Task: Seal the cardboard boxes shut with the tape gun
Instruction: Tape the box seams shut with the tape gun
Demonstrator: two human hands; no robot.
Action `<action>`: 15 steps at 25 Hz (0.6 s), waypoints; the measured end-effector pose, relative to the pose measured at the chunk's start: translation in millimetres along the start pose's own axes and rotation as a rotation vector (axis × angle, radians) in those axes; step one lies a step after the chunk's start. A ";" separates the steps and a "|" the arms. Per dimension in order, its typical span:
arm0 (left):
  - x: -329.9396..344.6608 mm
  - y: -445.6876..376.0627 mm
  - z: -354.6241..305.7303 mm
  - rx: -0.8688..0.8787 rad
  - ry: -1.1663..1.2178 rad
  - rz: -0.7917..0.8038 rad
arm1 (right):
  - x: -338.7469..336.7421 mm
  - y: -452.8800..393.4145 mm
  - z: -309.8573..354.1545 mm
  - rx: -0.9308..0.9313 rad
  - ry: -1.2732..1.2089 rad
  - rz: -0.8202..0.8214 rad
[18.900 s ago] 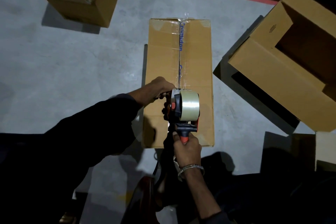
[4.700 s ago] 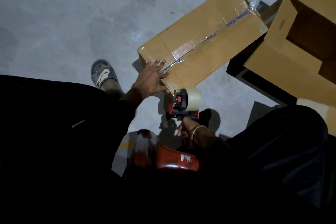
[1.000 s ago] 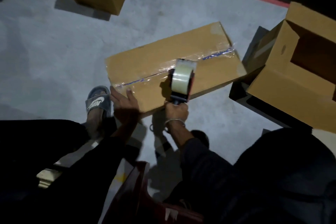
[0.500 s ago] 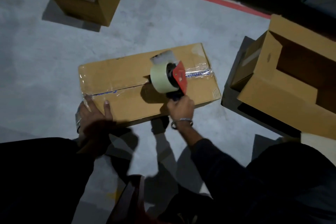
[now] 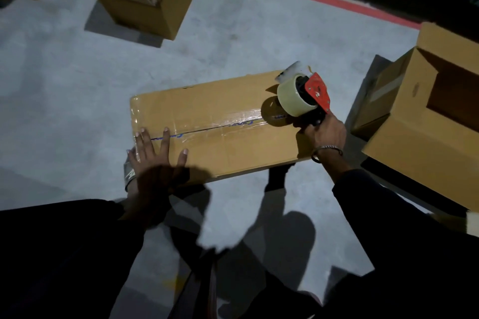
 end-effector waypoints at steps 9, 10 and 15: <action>-5.4 5.9 1.8 0.060 -0.025 0.145 | -20.2 29.9 -48.6 0.172 -0.026 0.187; -6.0 8.9 0.0 0.083 -0.042 0.136 | -22.8 47.6 -60.3 0.201 -0.048 0.180; 4.2 41.6 -63.9 0.149 -0.040 0.214 | -39.4 121.8 -108.2 0.436 -0.396 0.221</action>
Point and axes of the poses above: each hand's wrist, its own y-axis away from the middle knuckle, its own x-axis out of the palm, z = x × y, the point moved 8 cm from there along -y, towards the middle knuckle, and after that the axes turned 1 degree about z, right-handed, at the moved point
